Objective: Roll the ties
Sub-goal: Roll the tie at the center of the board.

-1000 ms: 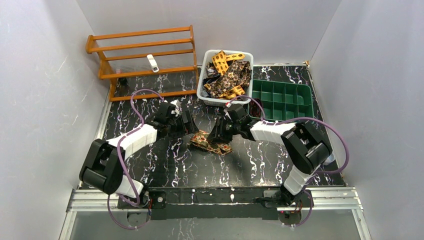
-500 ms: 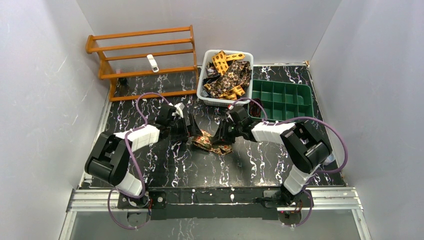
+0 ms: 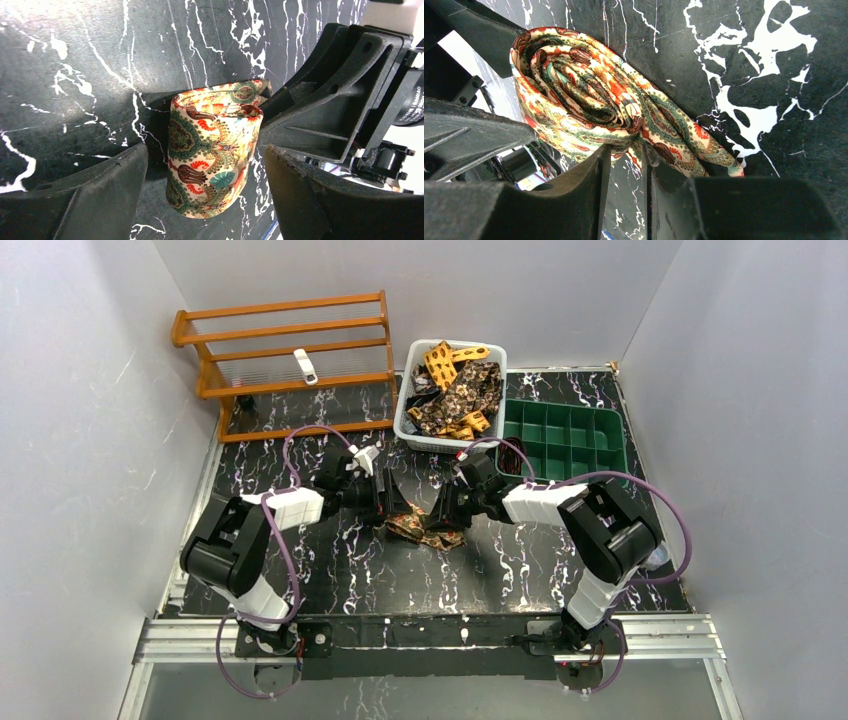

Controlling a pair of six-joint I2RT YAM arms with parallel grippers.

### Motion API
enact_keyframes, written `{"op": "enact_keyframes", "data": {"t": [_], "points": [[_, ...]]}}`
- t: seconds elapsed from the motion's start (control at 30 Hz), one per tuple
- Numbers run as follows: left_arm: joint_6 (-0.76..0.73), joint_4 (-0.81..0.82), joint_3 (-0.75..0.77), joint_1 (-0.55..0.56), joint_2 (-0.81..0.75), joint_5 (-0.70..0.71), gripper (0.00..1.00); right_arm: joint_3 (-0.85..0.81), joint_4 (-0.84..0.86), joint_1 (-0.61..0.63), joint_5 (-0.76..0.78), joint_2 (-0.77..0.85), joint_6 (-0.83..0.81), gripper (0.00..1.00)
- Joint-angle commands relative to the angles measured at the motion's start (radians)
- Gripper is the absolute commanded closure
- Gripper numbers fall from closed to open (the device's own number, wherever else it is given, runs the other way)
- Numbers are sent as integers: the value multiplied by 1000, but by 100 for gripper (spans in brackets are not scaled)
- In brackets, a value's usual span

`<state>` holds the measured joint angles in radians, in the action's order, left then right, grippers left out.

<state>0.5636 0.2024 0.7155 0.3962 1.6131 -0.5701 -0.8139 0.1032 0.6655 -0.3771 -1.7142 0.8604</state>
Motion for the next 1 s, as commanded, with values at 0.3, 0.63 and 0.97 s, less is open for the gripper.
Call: {"op": "enact_keyframes", "data": {"t": [0.3, 0.63, 0.97], "points": [[-52, 1, -28, -3, 114, -132, 31, -1, -46, -7, 12, -36, -4, 63], [-79, -92, 12, -3, 75, -22, 55, -35, -64, -8, -22, -16, -7, 61], [-31, -97, -16, 3, -2, 95, 59, -43, -164, -14, 100, 123, -97, 56]]}}
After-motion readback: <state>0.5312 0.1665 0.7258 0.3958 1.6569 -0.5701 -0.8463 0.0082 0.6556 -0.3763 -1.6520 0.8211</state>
